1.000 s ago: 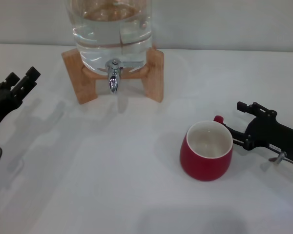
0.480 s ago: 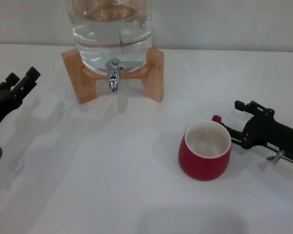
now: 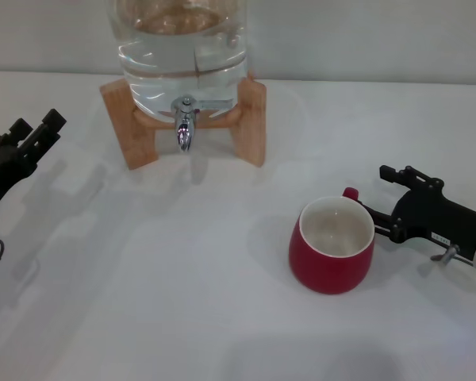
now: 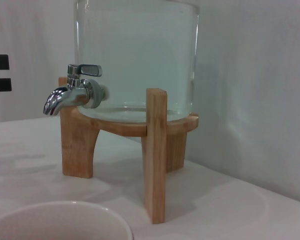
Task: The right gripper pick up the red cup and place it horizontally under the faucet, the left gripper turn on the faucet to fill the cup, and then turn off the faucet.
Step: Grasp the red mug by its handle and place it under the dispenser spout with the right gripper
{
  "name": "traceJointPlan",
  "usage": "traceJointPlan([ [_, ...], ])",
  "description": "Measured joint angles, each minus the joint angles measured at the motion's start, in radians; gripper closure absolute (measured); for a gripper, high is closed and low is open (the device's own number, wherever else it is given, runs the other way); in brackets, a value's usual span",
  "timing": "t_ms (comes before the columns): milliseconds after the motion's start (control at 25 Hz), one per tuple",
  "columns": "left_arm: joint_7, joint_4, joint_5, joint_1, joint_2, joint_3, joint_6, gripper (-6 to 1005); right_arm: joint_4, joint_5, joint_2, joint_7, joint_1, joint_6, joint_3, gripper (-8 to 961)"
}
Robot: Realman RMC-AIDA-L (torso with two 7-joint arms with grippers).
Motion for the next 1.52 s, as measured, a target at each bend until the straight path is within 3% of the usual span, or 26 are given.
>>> traceJointPlan([
  [1520,0.0,-0.014,-0.011,0.0,0.0,0.0,0.012,142,0.026,0.02,0.0,0.005,0.013,0.002,0.002,248],
])
